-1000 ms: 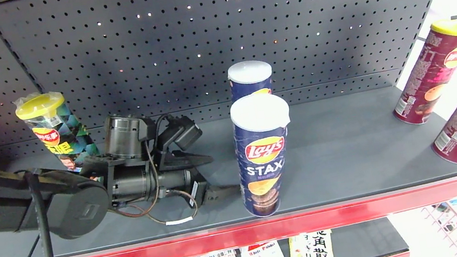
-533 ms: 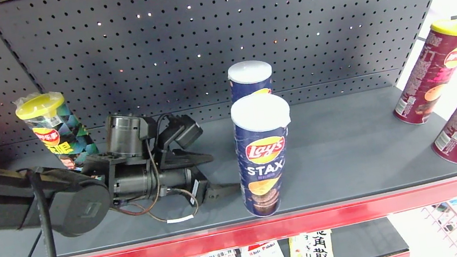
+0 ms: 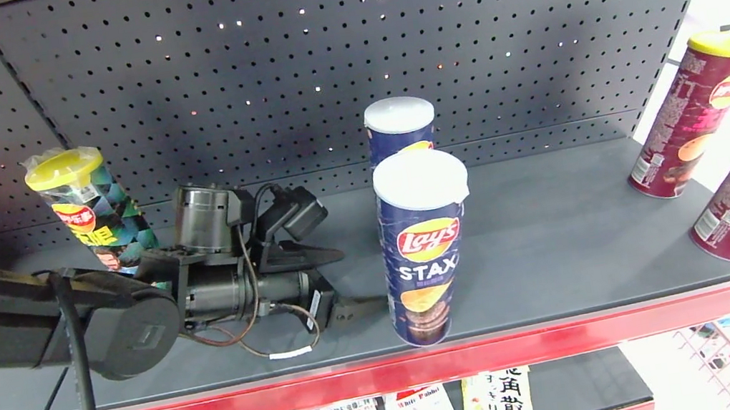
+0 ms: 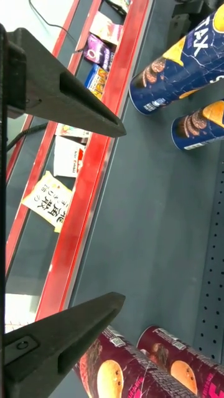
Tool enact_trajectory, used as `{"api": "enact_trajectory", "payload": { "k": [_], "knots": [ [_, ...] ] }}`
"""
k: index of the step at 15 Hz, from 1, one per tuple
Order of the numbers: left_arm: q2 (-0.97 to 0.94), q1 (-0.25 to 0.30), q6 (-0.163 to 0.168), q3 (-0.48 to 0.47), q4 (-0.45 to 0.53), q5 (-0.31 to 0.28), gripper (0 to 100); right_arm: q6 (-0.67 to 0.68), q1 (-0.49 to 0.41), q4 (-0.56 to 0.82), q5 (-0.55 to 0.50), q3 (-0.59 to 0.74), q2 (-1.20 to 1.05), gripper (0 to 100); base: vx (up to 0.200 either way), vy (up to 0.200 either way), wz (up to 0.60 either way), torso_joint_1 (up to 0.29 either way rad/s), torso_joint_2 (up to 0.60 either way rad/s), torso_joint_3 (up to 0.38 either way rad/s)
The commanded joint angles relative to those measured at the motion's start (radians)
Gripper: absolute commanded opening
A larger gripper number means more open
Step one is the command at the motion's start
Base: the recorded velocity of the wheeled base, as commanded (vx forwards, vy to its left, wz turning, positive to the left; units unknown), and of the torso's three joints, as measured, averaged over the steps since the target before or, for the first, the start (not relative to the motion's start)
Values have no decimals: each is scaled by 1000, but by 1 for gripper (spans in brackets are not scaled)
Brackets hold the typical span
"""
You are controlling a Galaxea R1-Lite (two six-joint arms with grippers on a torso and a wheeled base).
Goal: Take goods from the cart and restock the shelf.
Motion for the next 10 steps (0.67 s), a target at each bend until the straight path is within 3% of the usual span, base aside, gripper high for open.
{"api": "enact_trajectory", "payload": {
  "k": [1, 3, 6, 7, 8, 10],
  "knots": [
    [-16, 14, 2, 15, 0, 1, 100, 0, 1, -1, 0, 7, -2, 100, 0, 0, 0, 0, 0, 0],
    [-82, 41, 2, 58, 0, 27, 100, -2, 4, -1, 3, 23, -15, 100, 0, 0, 0, 0, 0, 0],
    [-394, 40, -3, 279, 3, 225, 100, -14, 1, -1, -3, 73, -35, 100, 0, 0, 0, 0, 0, 0],
    [-521, 35, -6, 362, 10, 308, 100, -40, -8, 1, -34, 84, -34, 100, 0, 0, 0, 0, 0, 0],
    [-602, 37, -8, 411, 27, 354, 100, -65, -13, 7, -66, 99, -34, 100, 0, 0, 0, 0, 0, 0],
    [-839, 44, -74, 524, 150, 512, 100, -94, -28, 6, -95, 152, -58, 100, 0, 0, 0, 0, 0, 0]
  ]
}}
